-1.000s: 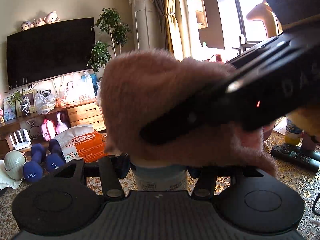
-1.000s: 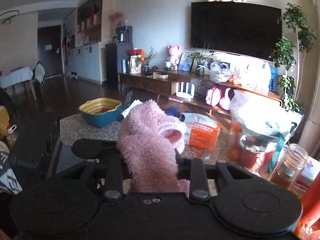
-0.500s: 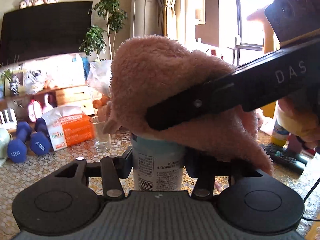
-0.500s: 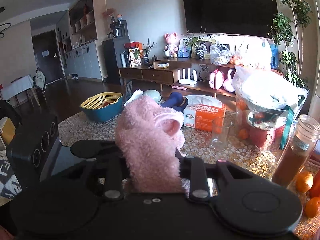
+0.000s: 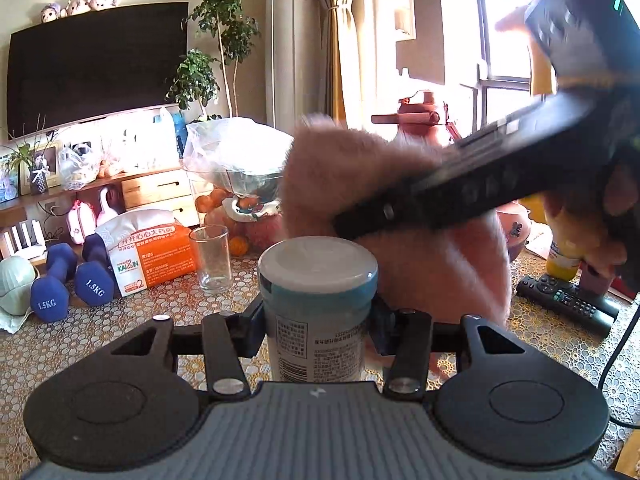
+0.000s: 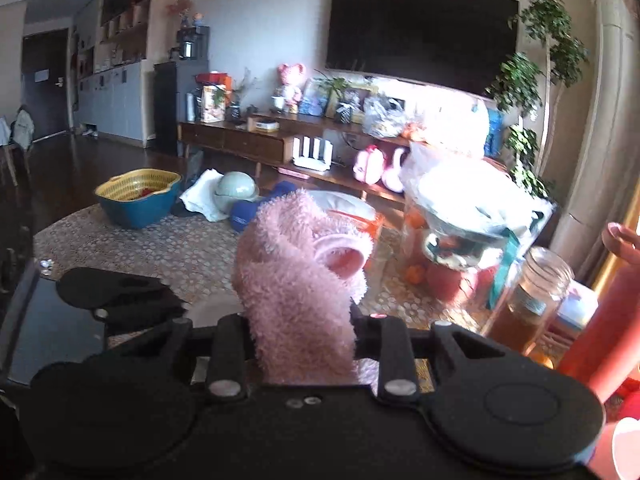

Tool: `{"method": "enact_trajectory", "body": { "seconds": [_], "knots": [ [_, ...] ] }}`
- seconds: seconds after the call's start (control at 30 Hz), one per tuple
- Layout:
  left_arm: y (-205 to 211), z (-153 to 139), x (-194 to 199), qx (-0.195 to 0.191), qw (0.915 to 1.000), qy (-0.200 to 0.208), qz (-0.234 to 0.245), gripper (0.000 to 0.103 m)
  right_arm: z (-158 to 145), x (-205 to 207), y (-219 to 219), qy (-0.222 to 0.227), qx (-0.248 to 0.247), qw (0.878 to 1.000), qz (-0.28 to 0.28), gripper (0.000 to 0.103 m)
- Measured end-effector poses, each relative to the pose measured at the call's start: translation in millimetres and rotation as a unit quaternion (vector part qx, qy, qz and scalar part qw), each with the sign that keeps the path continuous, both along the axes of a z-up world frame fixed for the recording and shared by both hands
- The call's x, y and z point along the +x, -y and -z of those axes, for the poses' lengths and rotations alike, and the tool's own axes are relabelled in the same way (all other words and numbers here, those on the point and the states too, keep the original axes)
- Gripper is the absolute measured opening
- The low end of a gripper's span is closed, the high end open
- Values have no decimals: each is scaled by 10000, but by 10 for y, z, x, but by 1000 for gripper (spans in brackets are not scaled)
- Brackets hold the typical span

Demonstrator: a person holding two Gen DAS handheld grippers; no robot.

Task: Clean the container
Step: 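Rub the towel over the bottle body with the right gripper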

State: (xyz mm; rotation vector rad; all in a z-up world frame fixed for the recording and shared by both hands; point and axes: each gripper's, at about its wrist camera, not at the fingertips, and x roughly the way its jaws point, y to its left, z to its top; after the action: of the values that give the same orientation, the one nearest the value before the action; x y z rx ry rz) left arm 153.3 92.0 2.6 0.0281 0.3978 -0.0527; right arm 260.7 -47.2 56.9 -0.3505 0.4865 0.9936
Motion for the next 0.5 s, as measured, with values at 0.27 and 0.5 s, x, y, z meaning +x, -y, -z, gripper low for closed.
{"method": "enact_trajectory", "body": {
  "seconds": [0.27, 0.5],
  "knots": [
    [-34, -73, -438, 9, 9998, -180, -47, 49, 294, 64, 465, -1780, 1252, 9759, 175, 28],
    [-5, -118, -897, 105, 9996, -215, -119, 49, 28, -340, 494, -2149, 1996, 9542, -589, 28]
  ]
}}
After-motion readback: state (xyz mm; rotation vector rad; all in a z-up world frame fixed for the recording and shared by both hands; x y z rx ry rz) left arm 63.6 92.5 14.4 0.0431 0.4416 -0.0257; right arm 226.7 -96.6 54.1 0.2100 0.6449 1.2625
